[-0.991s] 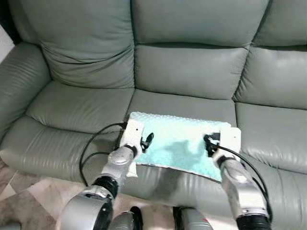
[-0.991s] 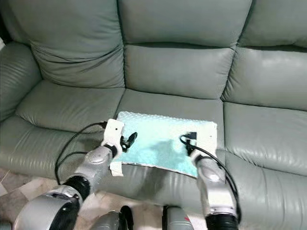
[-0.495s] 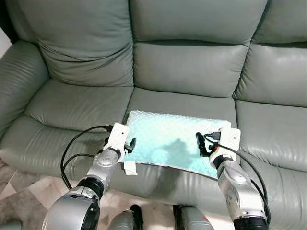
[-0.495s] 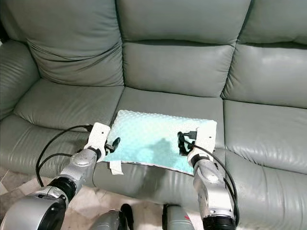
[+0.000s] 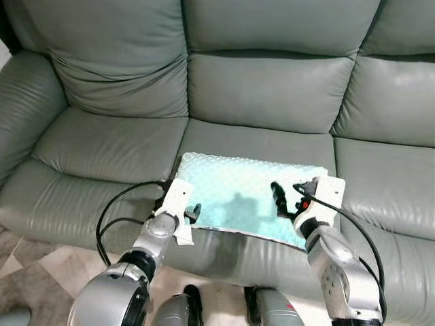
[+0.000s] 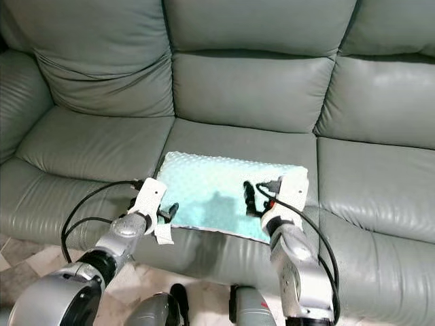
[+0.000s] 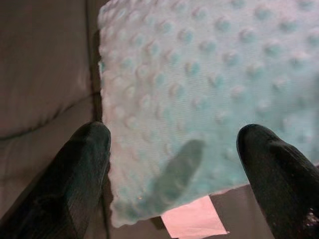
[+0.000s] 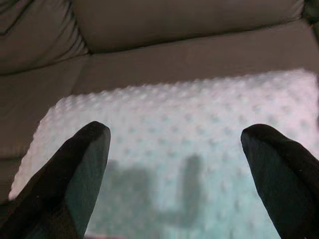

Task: Move the pillow to the sofa

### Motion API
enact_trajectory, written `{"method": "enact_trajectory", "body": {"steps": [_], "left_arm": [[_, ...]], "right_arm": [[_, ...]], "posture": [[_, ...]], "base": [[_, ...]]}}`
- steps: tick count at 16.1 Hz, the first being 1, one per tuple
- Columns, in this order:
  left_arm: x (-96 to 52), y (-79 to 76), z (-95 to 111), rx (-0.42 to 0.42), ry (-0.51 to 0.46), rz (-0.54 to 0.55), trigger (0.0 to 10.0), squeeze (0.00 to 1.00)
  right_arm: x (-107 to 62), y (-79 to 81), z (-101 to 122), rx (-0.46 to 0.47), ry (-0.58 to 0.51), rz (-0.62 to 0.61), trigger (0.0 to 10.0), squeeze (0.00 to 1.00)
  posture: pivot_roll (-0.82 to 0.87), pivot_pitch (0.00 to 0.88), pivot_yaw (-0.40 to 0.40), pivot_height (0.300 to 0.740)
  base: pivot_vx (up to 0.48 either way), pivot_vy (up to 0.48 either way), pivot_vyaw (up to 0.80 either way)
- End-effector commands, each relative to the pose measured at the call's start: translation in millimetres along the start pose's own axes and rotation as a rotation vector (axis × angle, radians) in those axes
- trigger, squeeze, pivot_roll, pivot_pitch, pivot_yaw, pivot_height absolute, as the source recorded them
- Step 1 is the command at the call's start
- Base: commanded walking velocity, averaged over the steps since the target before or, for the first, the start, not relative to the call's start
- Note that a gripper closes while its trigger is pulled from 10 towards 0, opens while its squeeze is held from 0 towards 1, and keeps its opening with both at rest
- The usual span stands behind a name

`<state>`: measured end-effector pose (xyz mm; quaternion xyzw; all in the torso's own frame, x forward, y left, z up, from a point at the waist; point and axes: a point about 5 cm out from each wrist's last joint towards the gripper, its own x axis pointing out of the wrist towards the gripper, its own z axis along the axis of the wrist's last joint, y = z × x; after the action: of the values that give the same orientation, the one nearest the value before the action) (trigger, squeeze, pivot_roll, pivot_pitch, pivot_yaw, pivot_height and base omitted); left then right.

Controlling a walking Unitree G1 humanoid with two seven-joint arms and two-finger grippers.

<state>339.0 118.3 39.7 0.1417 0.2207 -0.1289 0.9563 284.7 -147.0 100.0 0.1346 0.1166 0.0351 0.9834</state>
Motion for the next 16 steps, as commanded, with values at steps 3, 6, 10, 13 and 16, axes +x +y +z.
{"method": "enact_trajectory", "body": {"steps": [3, 6, 10, 13, 16], "left_arm": [[0.4, -0.2, -4.4, -0.025, 0.058, 0.015, 10.0, 0.0], [2.4, 1.8, 7.4, -0.077, 0.018, 0.006, 10.0, 0.0], [-1.4, 13.9, 3.5, -0.179, -0.03, -0.024, 10.0, 0.0], [-13.1, 16.0, -19.6, -0.149, -0.062, -0.086, 10.0, 0.0], [-23.6, 15.4, -39.1, -0.153, -0.049, -0.124, 10.0, 0.0]], "right_arm": [[0.4, 6.0, -23.9, 0.179, 0.155, 0.14, 10.0, 0.54], [9.4, 13.4, -20.6, 0.182, 0.159, 0.241, 10.0, 0.0], [27.4, 4.0, -25.5, 0.238, 0.16, 0.276, 10.0, 0.0], [44.7, -5.9, -33.3, 0.242, 0.177, 0.275, 10.0, 0.0], [50.8, -12.6, -34.3, 0.218, 0.165, 0.262, 10.0, 0.0]], "posture": [[-0.12, 0.343, 0.104, 0.74], [-0.1, 0.343, 0.102, 0.74], [-0.05, 0.342, 0.109, 0.74], [0.03, 0.341, 0.125, 0.74], [0.07, 0.337, 0.133, 0.74]], "base": [[0.0, 0.0, 0.0], [0.0, 0.0, 0.0], [0.0, 0.0, 0.0], [0.0, 0.0, 0.0], [0.0, 0.0, 0.0]]}}
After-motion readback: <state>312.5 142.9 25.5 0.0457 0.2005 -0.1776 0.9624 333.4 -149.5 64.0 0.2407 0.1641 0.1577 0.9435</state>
